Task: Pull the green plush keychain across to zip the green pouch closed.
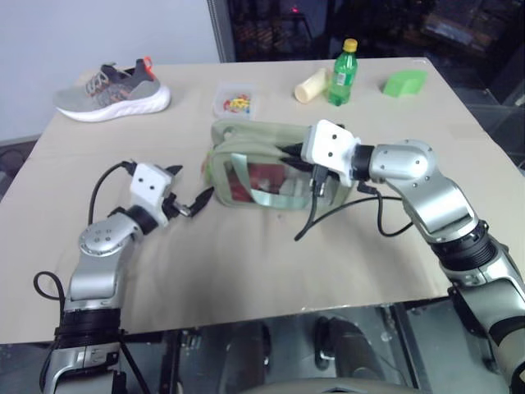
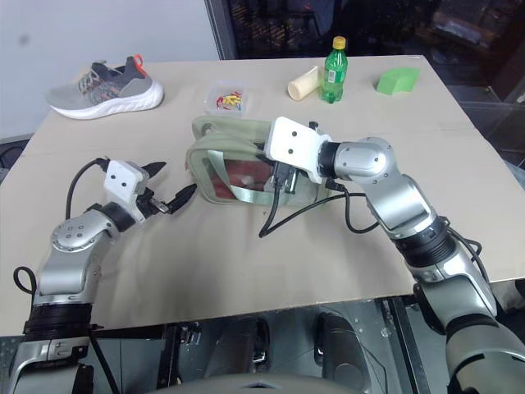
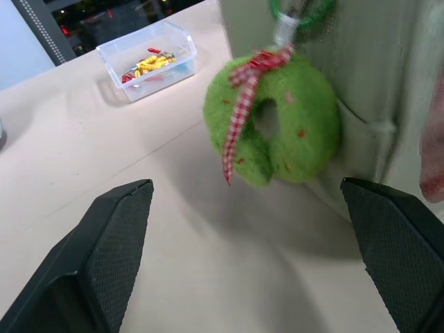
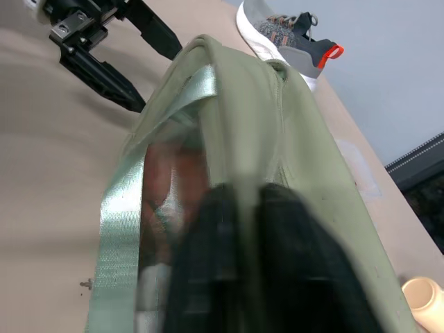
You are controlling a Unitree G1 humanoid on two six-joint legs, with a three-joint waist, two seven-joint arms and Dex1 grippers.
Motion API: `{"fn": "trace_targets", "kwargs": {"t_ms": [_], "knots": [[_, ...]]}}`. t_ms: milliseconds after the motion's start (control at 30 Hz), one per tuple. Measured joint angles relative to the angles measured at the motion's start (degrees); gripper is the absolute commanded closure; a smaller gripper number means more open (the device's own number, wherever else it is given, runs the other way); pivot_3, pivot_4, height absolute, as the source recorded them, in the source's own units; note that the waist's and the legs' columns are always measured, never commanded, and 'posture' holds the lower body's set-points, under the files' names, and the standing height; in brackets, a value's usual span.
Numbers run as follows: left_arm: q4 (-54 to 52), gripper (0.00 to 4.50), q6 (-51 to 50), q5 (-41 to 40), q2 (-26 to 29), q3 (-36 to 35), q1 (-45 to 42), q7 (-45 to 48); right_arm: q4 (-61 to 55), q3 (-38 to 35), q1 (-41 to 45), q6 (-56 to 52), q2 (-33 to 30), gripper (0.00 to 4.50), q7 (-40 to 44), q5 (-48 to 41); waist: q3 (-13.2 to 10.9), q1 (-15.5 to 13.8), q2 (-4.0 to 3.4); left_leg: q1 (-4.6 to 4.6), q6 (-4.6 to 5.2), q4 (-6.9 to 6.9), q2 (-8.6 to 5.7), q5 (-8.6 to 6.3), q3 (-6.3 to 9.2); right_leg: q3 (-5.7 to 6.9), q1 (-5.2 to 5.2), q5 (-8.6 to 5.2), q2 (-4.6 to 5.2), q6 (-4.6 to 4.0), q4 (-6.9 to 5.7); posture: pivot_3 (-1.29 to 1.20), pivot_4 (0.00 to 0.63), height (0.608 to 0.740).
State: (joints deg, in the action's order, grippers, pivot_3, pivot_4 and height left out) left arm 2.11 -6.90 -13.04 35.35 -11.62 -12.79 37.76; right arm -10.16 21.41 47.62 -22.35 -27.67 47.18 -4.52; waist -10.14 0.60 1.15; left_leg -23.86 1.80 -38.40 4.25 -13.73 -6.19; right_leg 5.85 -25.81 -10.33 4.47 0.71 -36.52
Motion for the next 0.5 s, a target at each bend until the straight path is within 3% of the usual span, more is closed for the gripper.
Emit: {"fn": "trace_targets", "kwargs": {"t_ms": [500], "knots": [[3.52,0.0,9.08,7.74,-0.69,4.61,-2.89,-0.88,0.07,-1.12,-0.04,0.27,-0.17,4.42,1.39,1.58,0.0,-0.4,0.0,-0.01,0.0,0.0,-0.03,0.0,-0.02,0.0,0.0,0.0,0.03,0.0,0.01,0.0,0.15,0.74]]}}
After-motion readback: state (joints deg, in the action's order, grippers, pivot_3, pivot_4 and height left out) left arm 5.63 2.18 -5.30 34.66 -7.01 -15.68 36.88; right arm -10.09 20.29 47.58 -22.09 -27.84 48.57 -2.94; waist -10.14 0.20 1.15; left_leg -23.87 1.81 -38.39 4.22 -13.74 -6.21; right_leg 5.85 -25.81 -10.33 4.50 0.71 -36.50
